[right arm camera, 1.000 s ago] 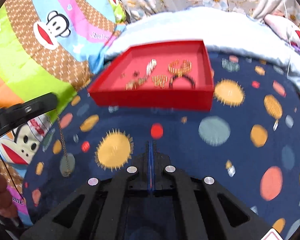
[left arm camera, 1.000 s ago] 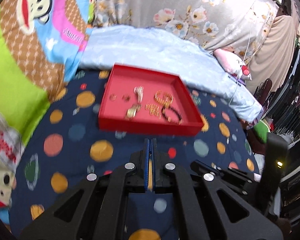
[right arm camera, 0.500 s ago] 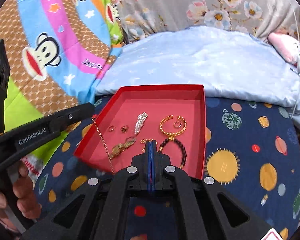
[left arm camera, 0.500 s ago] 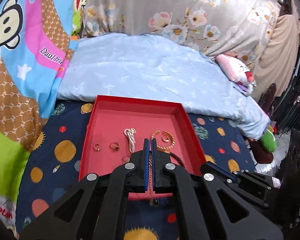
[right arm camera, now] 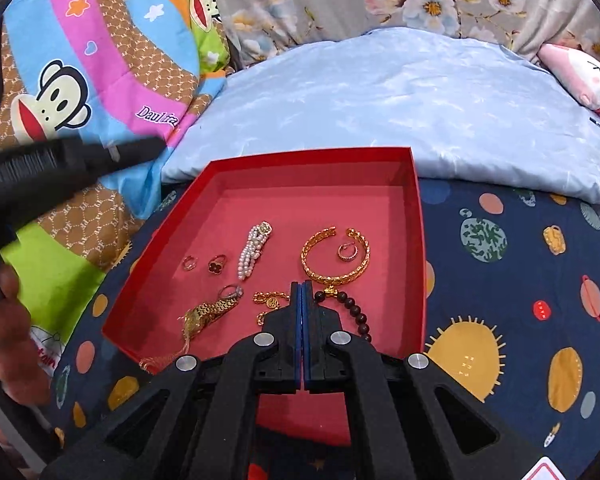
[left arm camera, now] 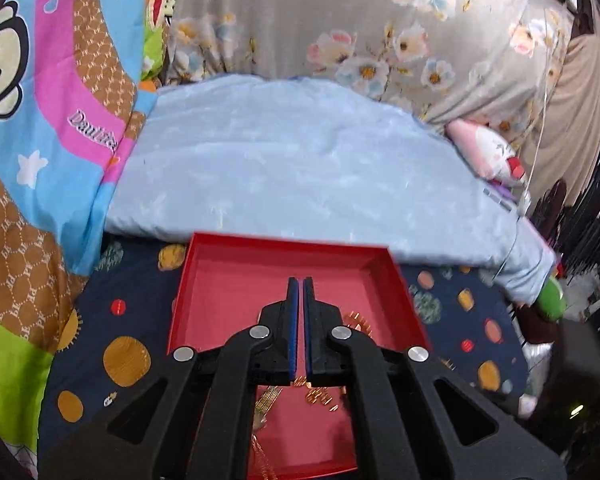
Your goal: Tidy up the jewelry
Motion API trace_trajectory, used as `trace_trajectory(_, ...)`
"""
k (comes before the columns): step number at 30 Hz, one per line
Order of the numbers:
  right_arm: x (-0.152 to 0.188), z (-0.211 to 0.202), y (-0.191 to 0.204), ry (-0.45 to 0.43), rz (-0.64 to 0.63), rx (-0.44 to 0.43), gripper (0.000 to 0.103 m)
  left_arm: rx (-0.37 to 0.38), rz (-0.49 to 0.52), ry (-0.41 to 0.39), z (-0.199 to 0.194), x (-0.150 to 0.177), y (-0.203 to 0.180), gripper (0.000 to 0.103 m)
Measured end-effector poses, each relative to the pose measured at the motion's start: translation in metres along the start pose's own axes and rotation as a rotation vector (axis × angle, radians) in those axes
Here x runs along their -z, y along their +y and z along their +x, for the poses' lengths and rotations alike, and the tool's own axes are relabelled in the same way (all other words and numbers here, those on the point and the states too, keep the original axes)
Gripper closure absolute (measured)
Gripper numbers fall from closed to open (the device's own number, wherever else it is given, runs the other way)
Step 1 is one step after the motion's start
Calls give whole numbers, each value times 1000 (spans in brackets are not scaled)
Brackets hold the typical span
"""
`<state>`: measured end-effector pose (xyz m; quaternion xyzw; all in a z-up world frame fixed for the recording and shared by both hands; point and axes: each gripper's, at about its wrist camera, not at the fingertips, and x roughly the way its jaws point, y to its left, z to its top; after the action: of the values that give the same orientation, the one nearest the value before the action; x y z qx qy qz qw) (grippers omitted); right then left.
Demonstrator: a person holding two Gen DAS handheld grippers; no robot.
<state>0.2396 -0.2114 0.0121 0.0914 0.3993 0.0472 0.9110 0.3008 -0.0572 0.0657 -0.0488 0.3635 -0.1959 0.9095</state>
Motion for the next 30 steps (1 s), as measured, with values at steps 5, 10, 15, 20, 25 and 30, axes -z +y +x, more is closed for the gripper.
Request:
trace_trajectory(5, 1, 5, 2, 7, 0, -9, 103, 3, -84, 75, 9, 24, 25, 93)
trace_trajectory(10, 5, 0, 5, -5, 2, -25, 103, -56, -178, -1, -33, 55, 50, 35)
trace_trajectory(15, 9, -8, 5, -12, 8, -31, 103, -67, -150, 24, -57, 90, 52, 35)
trace_trajectory(20, 13, -15, 4, -16, 10, -15, 103, -71, -58, 89, -50, 116, 31, 38)
trace_trajectory(25, 15, -18, 2, -14, 12, -7, 103, -85, -30, 159, -22, 127, 24, 60)
trace_trajectory(30, 15, -17, 1, -15, 17, -11, 103, -89, -15, 199, -7, 135, 21, 72)
